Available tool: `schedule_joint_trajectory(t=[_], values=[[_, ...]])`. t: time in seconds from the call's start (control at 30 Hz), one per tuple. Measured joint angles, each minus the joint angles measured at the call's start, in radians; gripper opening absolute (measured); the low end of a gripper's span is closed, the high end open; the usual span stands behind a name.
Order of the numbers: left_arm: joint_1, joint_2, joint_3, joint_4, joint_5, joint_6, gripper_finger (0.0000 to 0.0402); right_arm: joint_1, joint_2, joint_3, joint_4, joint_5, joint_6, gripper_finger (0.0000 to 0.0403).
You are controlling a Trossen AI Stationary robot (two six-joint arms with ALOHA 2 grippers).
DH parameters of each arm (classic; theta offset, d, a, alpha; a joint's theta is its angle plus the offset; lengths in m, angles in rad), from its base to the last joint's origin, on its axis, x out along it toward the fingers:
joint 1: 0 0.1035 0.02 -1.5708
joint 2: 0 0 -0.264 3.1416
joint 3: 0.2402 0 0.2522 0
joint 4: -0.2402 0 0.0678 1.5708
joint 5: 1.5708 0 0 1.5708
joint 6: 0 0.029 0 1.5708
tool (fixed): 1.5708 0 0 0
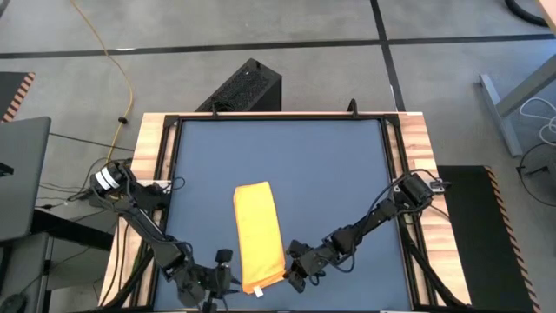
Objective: Roll towel
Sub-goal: Roll the orange microfiber towel
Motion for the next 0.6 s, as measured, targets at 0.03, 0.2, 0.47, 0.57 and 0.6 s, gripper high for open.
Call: schedule_joint_trajectory(t=[0.03,0.2,0.47,0.57,0.6], values=[[-0.001,-0.001,0.000,0.020,-0.024,0.018,0.0078,-0.001,0.000,0.000,0.000,0.000,0.001,0.0011],[0.027,0.072,0.001,0.241,-0.049,0.175,0.0085,-0.008,0.000,0.000,-0.004,0.000,0.013,0.0011],[0.092,0.237,0.169,0.181,0.031,0.322,0.0082,-0.017,0.000,0.001,-0.010,0.000,0.020,0.0011],[0.115,0.277,0.243,0.042,0.038,0.312,0.0070,-0.017,0.000,0.001,-0.011,0.000,0.025,0.0012],[0.122,0.284,0.262,0.001,0.034,0.306,0.0066,-0.016,0.000,0.001,-0.011,0.001,0.036,0.0012]])
